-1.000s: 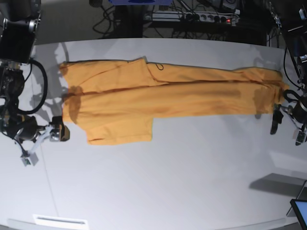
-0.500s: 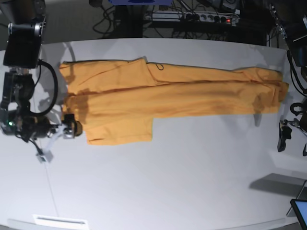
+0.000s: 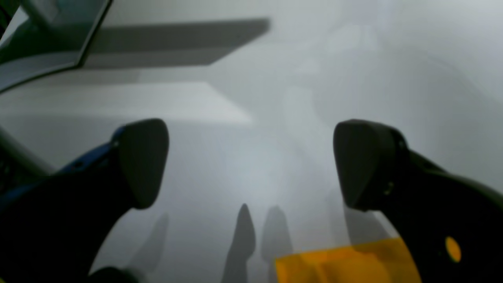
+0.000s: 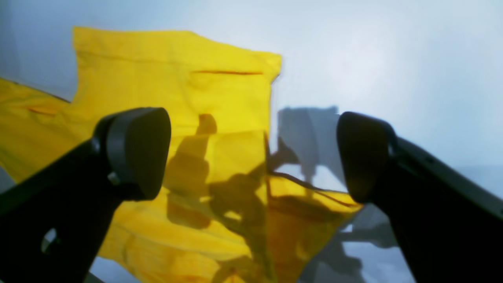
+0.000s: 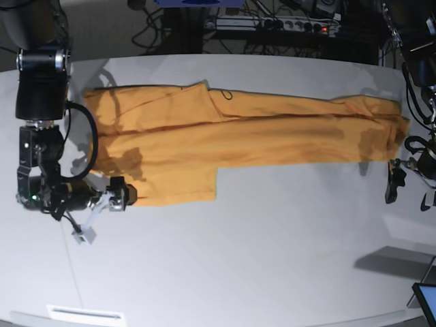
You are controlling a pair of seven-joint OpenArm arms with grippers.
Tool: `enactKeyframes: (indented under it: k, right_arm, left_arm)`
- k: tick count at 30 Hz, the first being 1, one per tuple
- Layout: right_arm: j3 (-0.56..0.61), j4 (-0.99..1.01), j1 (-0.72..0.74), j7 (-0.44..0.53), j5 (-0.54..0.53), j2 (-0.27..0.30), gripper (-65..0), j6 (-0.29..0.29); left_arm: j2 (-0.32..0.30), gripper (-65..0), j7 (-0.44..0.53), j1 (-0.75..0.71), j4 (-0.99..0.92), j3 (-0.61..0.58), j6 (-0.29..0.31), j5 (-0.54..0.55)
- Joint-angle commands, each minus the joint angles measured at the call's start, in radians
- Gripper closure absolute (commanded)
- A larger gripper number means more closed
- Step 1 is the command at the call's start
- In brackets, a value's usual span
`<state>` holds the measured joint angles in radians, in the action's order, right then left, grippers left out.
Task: Fold the T-shirt properly
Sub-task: 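Open both grippers and release the folded hem corners, then move the right gripper onto the shirt's end and pinch the fabric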
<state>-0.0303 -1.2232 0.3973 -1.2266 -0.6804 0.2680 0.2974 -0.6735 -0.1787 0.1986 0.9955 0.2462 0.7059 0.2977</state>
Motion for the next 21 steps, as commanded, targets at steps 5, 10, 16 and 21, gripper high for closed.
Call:
enactKeyframes:
  k: [5,10,16,21]
  right_arm:
    - [0.065,0.009,0.048,0.031,-0.015,0.009,-65.0,0.007]
    - [0.102,0.053,0.051,0.057,-0.019,-0.002,-65.0,0.009]
    - [0.103,0.078,0.068,0.070,-0.015,-0.016,-65.0,0.009]
    - [0.103,0.107,0.084,0.069,-0.015,-0.016,-65.0,0.009]
  left_arm:
    - [-0.039,-65.0,0.028,0.005,0.021,0.009,-0.008,0.021]
    - [-0.036,-65.0,0.028,0.005,0.021,0.009,-0.008,0.021]
    - [-0.039,-65.0,0.028,0.005,0.021,0.008,-0.008,0.021]
    - [-0.039,-65.0,0.028,0.005,0.021,0.008,-0.008,0.021]
